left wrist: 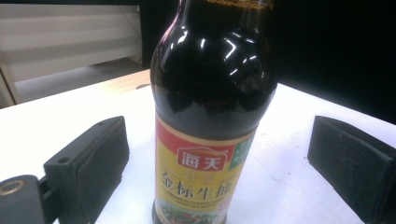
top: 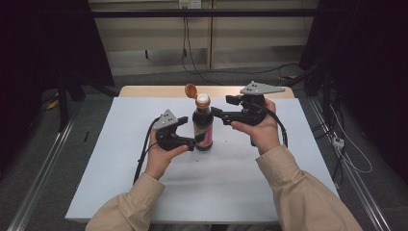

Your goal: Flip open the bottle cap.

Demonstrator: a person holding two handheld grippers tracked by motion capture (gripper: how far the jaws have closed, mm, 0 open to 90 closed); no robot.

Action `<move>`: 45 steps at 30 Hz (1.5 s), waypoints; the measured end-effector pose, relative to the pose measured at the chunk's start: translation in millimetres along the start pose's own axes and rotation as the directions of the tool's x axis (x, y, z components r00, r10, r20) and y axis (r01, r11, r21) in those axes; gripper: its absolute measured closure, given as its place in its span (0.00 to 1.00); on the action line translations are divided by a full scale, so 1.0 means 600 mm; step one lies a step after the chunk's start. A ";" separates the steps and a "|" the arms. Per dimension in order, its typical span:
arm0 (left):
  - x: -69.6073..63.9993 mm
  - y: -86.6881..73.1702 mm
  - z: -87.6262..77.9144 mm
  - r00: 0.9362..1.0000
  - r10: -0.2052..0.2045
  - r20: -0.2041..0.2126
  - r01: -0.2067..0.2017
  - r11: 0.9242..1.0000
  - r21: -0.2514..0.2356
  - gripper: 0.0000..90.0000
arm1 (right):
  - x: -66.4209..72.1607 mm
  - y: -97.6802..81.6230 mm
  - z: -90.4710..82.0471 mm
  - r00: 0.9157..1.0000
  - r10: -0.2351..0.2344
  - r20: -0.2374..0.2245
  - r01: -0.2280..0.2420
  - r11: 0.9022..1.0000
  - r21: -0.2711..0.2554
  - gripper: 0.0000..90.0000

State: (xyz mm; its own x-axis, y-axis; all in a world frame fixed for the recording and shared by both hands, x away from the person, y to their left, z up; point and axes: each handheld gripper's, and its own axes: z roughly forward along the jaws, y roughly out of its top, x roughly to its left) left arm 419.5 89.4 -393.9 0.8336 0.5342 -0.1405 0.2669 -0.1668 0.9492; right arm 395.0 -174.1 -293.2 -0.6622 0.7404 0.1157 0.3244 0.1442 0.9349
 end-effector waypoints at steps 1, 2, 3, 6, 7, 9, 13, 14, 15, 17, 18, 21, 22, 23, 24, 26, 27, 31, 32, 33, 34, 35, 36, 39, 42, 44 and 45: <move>-0.001 0.000 -0.002 1.000 -0.002 -0.002 0.002 1.000 0.000 0.05 | 0.000 -0.002 -0.002 1.000 -0.001 -0.005 0.001 1.000 -0.002 0.33; -0.002 0.001 -0.004 1.000 0.004 0.004 -0.004 1.000 -0.001 0.05 | 0.000 -0.004 -0.004 1.000 -0.005 -0.004 0.005 1.000 -0.004 0.32; -0.003 0.001 -0.006 1.000 0.011 0.000 -0.011 1.000 -0.002 0.05 | 0.000 -0.006 -0.006 1.000 -0.008 0.001 0.008 1.000 -0.003 0.32; -0.006 0.003 -0.018 1.000 0.024 -0.002 -0.024 1.000 -0.006 0.04 | 0.001 -0.013 -0.012 1.000 -0.017 -0.001 0.017 1.000 -0.002 0.31; -0.007 0.002 -0.021 1.000 0.021 -0.003 -0.021 1.000 -0.010 0.04 | 0.001 -0.016 -0.013 1.000 -0.017 -0.001 0.017 1.000 -0.001 0.31; -0.005 0.000 -0.029 1.000 0.018 -0.002 -0.018 1.000 0.001 0.04 | 0.001 -0.022 -0.016 1.000 -0.019 -0.007 0.019 1.000 -0.003 0.30; 0.002 -0.004 -0.044 1.000 0.000 -0.011 0.000 1.000 -0.009 0.04 | 0.001 -0.037 -0.021 1.000 -0.025 -0.008 0.025 1.000 0.003 0.28; 0.003 -0.004 -0.048 1.000 0.001 -0.015 -0.001 1.000 -0.005 0.03 | 0.000 -0.040 -0.022 1.000 -0.026 -0.010 0.026 1.000 0.005 0.28; 0.004 -0.004 -0.052 1.000 0.002 -0.016 -0.002 1.000 0.000 0.03 | 0.000 -0.044 -0.022 1.000 -0.027 -0.015 0.027 1.000 0.005 0.27; 0.006 -0.004 -0.061 1.000 0.007 -0.014 -0.007 1.000 0.002 0.02 | -0.001 -0.052 -0.025 0.999 -0.029 -0.013 0.030 0.999 0.012 0.27; 0.006 -0.004 -0.065 1.000 0.012 -0.017 -0.011 1.000 0.006 0.02 | -0.002 -0.055 -0.026 0.999 -0.032 -0.010 0.032 0.999 0.014 0.27; 0.006 -0.004 -0.076 1.000 0.017 -0.023 -0.017 1.000 0.017 0.00 | -0.005 -0.067 -0.032 1.000 -0.019 -0.012 0.019 1.000 0.005 0.27; 0.005 -0.005 -0.079 0.999 0.026 -0.028 -0.026 1.000 0.017 0.00 | -0.007 -0.072 -0.034 1.000 -0.012 -0.011 0.012 1.000 0.004 0.27; 0.005 -0.008 -0.082 0.999 0.031 -0.028 -0.031 0.999 0.009 0.00 | -0.009 -0.076 -0.035 1.000 -0.011 -0.007 0.011 1.000 0.003 0.27; 0.004 -0.010 -0.084 0.999 0.028 -0.029 -0.028 1.000 0.009 0.00 | -0.010 -0.080 -0.036 1.000 -0.007 -0.006 0.007 1.000 0.004 0.27; 0.005 -0.014 -0.085 0.999 0.026 -0.028 -0.026 1.000 0.018 0.00 | -0.014 -0.086 -0.039 1.000 0.000 0.000 0.000 1.000 0.002 0.27; 0.006 -0.015 -0.085 1.000 0.022 -0.022 -0.021 1.000 0.018 0.00 | -0.016 -0.089 -0.040 1.000 0.002 0.001 -0.002 1.000 -0.003 0.27; 0.008 -0.018 -0.093 1.000 0.011 -0.024 -0.010 1.000 0.022 0.00 | -0.022 -0.098 -0.044 1.000 0.015 0.000 -0.015 1.000 -0.006 0.26; 0.010 -0.020 -0.096 1.000 0.013 -0.026 -0.012 1.000 0.023 0.00 | -0.023 -0.100 -0.045 1.000 0.014 -0.001 -0.014 1.000 -0.007 0.26; 0.011 -0.021 -0.099 1.000 0.010 -0.028 -0.010 1.000 0.022 0.00 | -0.023 -0.102 -0.046 1.000 0.015 0.000 -0.015 1.000 -0.005 0.26; 0.012 -0.023 -0.102 1.000 0.010 -0.030 -0.009 1.000 0.026 0.00 | -0.023 -0.104 -0.047 1.000 0.012 0.001 -0.012 1.000 -0.004 0.26; 0.014 -0.025 -0.105 0.999 0.016 -0.034 -0.015 0.999 0.028 0.00 | -0.022 -0.106 -0.048 1.000 0.010 -0.002 -0.010 1.000 -0.006 0.26; 0.015 -0.026 -0.109 0.999 0.014 -0.037 -0.013 1.000 0.026 0.00 | -0.022 -0.108 -0.048 1.000 0.008 -0.006 -0.008 1.000 -0.008 0.26; 0.020 -0.031 -0.118 0.999 0.015 -0.044 -0.013 0.999 0.030 0.00 | -0.020 -0.116 -0.050 1.000 0.003 -0.007 -0.003 1.000 -0.003 0.26; 0.021 -0.035 -0.125 0.999 0.012 -0.047 -0.010 0.999 0.037 0.00 | -0.019 -0.125 -0.050 1.000 0.004 -0.010 -0.004 1.000 0.003 0.26; 0.022 -0.037 -0.130 0.999 0.012 -0.048 -0.010 0.999 0.037 0.00 | -0.019 -0.132 -0.051 1.000 0.002 -0.013 -0.002 1.000 0.008 0.25; 0.024 -0.037 -0.133 0.998 0.023 -0.051 -0.021 0.999 0.041 0.00 | -0.019 -0.135 -0.052 1.000 0.003 -0.011 -0.003 1.000 0.012 0.25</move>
State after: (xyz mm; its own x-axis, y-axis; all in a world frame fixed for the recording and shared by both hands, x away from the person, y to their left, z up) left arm 386.9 166.9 -394.4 0.8140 0.5715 -0.1040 0.2686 -0.2115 0.9397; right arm 355.2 -214.9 -360.0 -0.6688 0.7334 0.1219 0.3342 0.1501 0.9305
